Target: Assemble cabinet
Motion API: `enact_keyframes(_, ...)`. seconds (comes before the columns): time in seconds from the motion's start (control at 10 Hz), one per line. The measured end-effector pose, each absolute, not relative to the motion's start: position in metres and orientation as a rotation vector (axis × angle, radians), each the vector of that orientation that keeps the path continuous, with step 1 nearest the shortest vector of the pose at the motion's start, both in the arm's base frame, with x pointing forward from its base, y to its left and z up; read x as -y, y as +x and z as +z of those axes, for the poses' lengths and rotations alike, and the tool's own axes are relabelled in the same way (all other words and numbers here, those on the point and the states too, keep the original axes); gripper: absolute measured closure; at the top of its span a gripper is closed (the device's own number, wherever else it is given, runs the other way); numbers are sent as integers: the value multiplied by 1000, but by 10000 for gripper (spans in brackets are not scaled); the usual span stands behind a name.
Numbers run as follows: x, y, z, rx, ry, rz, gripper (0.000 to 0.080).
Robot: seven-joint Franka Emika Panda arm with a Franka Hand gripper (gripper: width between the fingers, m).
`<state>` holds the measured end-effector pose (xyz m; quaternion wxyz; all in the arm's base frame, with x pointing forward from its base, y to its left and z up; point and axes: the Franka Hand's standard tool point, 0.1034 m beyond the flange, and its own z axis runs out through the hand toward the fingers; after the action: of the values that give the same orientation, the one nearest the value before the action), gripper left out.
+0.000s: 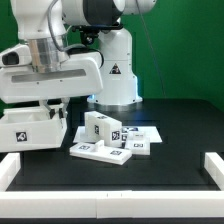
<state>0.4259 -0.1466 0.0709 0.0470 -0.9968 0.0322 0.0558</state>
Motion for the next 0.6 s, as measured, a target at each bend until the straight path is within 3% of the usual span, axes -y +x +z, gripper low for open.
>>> enact_keyframes(0.2, 142, 427, 73, -319, -3023, 206, 709)
enact_keyframes(0.4, 123, 469, 107, -739, -2934, 299, 709)
enact_keyframes(0.6, 113, 508, 128, -1085, -2823, 332, 709)
